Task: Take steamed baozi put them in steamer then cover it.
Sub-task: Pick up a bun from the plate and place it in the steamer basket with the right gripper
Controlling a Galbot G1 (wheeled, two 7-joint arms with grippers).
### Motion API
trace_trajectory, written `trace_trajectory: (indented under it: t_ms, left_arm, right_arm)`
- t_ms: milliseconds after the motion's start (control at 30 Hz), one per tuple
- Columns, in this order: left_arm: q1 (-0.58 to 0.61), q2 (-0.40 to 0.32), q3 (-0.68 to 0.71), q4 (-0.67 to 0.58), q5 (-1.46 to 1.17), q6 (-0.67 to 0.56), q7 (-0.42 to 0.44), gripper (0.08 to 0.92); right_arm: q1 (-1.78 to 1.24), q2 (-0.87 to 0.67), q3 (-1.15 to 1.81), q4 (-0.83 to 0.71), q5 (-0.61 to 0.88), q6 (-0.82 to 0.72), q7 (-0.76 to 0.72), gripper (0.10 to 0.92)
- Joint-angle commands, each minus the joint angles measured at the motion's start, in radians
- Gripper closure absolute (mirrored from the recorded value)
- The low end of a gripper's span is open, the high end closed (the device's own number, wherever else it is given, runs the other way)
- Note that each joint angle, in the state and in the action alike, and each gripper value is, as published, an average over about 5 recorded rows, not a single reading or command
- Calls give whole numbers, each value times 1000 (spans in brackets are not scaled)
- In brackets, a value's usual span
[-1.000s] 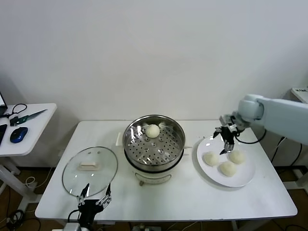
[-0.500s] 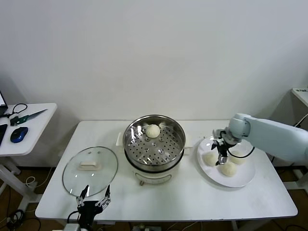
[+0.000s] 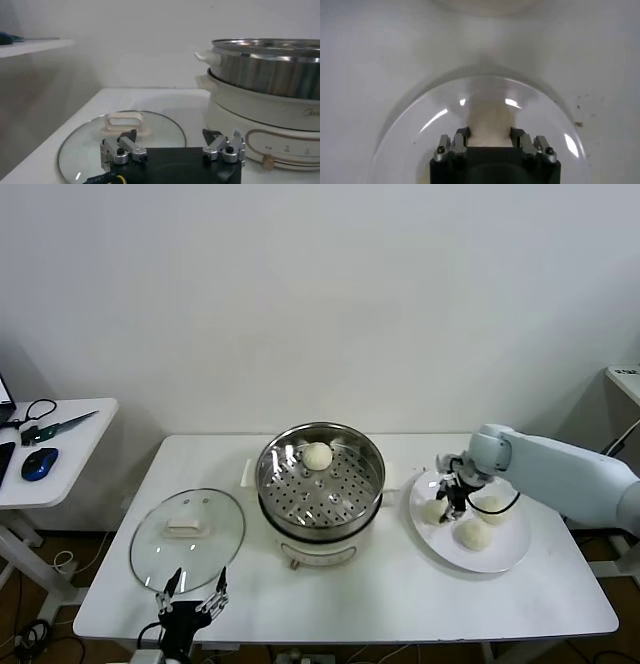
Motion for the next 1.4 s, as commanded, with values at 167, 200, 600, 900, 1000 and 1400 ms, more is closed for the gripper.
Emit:
trace_trajectory:
  t_ms: [167, 200, 600, 900, 1000, 1400]
  left_arm:
    - [1, 3, 9, -12, 5, 0, 1, 177]
    - [1, 3, 10, -13, 6, 0, 1, 177]
    - [5, 3, 12, -29, 6, 0, 4, 177]
    - [14, 1, 7, -29, 4, -12, 3, 177]
    - [12, -1, 7, -25, 3, -12, 2, 177]
    - [6, 4, 5, -11, -1, -16, 0, 177]
  right_arm:
    - [725, 51, -396, 261, 377, 1, -86, 457]
    - [774, 67, -406, 293, 423, -9, -87, 457]
    - [634, 356, -183, 458, 628, -229, 138, 457]
    - [391, 557, -173, 240, 514, -282, 233, 457]
    - [328, 602, -166, 157, 486, -291, 255, 457]
    - [204, 689, -156, -8, 457, -310, 278, 457]
